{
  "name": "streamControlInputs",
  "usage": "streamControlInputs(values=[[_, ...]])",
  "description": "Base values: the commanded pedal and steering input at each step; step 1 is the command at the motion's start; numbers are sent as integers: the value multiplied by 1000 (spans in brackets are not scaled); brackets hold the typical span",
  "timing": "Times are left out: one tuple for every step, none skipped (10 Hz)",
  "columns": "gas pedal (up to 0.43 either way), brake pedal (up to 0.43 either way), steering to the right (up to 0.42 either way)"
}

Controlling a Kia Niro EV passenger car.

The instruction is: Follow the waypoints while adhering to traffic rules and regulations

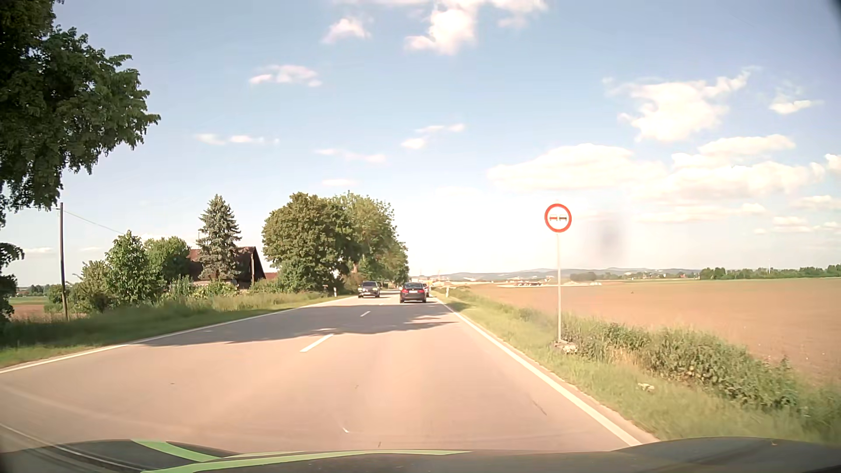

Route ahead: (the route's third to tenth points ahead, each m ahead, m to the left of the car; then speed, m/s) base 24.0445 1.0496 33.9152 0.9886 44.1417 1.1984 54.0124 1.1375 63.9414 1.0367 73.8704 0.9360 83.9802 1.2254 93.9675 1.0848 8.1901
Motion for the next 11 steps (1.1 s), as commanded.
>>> streamControlInputs(values=[[87, 0, 1], [98, 0, 0], [98, 0, 0], [98, 0, -1], [98, 0, -1], [110, 0, -2], [110, 0, -2], [110, 0, -3], [110, 0, -3], [110, 0, -3], [110, 0, -3]])
